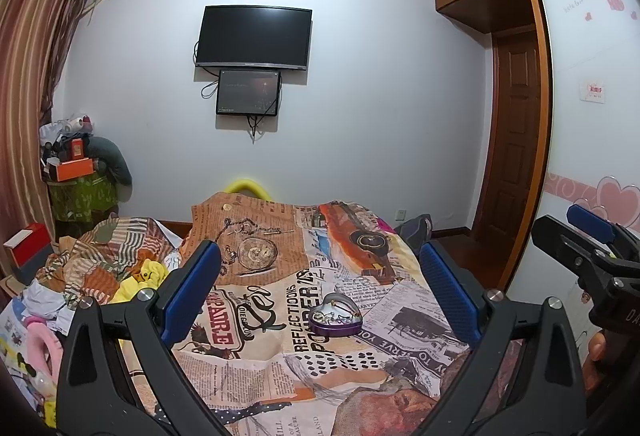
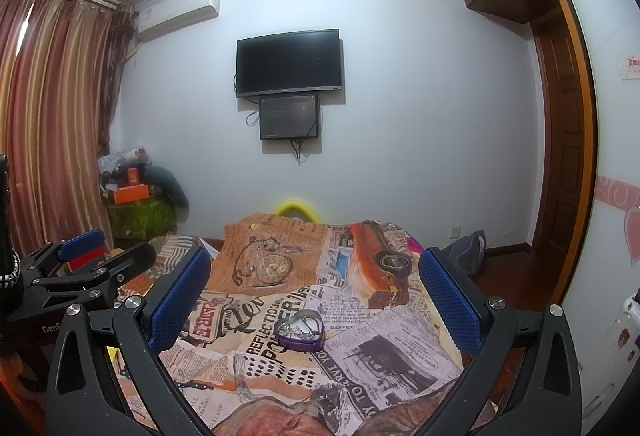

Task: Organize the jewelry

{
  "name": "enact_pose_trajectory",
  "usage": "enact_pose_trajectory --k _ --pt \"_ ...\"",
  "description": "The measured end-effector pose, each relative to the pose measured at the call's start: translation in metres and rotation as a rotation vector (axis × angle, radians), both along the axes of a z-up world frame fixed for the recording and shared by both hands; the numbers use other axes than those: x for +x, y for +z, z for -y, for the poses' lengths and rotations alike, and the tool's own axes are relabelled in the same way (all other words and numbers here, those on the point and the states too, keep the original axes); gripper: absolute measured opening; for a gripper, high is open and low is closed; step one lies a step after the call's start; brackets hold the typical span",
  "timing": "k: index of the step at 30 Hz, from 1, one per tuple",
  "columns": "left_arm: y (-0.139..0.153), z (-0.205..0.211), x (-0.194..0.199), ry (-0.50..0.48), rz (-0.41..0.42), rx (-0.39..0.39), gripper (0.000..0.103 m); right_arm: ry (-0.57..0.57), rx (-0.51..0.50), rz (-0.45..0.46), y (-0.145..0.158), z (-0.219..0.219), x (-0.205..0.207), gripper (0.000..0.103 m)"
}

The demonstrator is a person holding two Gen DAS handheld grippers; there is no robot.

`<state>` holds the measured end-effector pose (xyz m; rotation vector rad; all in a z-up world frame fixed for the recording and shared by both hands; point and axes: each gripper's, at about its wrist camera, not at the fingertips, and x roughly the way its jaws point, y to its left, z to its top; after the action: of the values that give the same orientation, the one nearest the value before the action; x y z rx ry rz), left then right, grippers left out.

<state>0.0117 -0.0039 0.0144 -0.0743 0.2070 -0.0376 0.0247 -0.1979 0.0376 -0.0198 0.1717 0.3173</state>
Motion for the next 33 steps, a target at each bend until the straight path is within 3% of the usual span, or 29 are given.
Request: enact_pose_trajectory --k 33 --pt "-0.0069 0.0076 0.0093 -0.039 -0.028 0.009 0.100 -0.016 0.011 -0.021 -0.0057 0.0012 0.0046 0.103"
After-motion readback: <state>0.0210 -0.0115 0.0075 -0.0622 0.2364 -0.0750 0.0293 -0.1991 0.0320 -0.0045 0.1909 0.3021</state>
